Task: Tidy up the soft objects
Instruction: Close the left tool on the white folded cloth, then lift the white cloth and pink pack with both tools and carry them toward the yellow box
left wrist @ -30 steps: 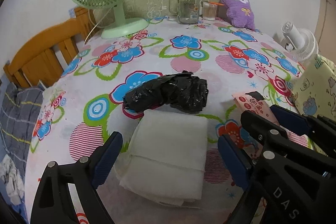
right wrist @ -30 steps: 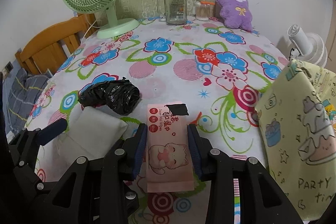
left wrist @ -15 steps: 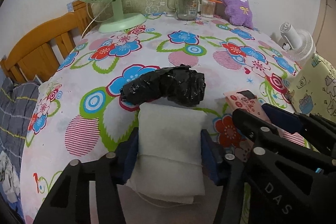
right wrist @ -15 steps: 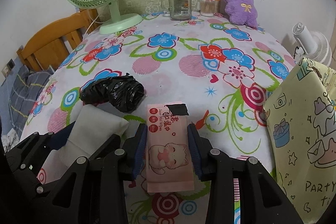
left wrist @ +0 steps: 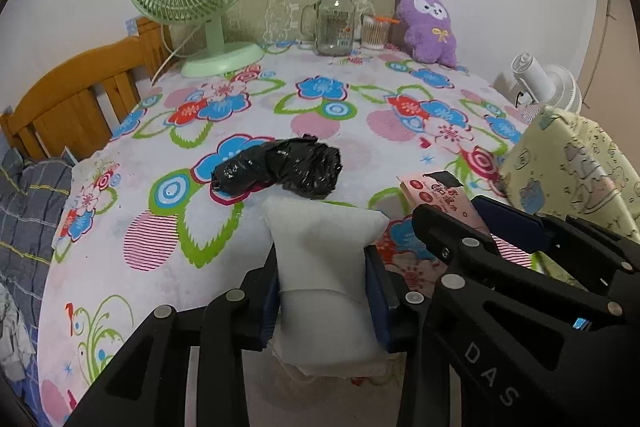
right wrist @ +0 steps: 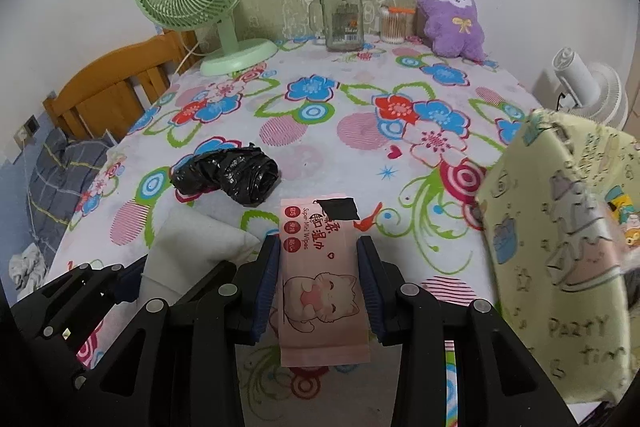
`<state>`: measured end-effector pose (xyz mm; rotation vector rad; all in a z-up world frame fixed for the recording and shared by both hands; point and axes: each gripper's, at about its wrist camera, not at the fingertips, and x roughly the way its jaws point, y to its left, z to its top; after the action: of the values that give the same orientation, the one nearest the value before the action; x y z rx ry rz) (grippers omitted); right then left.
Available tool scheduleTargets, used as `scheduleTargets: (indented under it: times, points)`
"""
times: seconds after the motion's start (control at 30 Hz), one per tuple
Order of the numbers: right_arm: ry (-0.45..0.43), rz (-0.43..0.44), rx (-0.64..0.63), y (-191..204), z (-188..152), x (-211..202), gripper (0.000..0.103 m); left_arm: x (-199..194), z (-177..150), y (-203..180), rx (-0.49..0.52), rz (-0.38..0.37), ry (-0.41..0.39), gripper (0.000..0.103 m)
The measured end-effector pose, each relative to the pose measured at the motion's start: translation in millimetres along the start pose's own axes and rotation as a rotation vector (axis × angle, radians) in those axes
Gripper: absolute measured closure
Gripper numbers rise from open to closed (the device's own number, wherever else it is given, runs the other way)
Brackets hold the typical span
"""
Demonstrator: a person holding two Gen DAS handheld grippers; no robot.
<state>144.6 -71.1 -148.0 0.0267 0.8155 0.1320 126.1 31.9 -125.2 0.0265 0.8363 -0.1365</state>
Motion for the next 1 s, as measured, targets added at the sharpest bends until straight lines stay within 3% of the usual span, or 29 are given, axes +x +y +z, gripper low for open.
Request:
scheduleTargets:
  times: [0.7,1.0]
  points:
    - [-0.161,0.057,-0.031,-26,15,-94,0.061,-84,17,-48,-0.015,0.053,-0.157,0.065]
    - [-0.225,0.034,-0.045,-50,24,-133,0.061,-111,29,-80,0.013,0.043,-0.213,0.065]
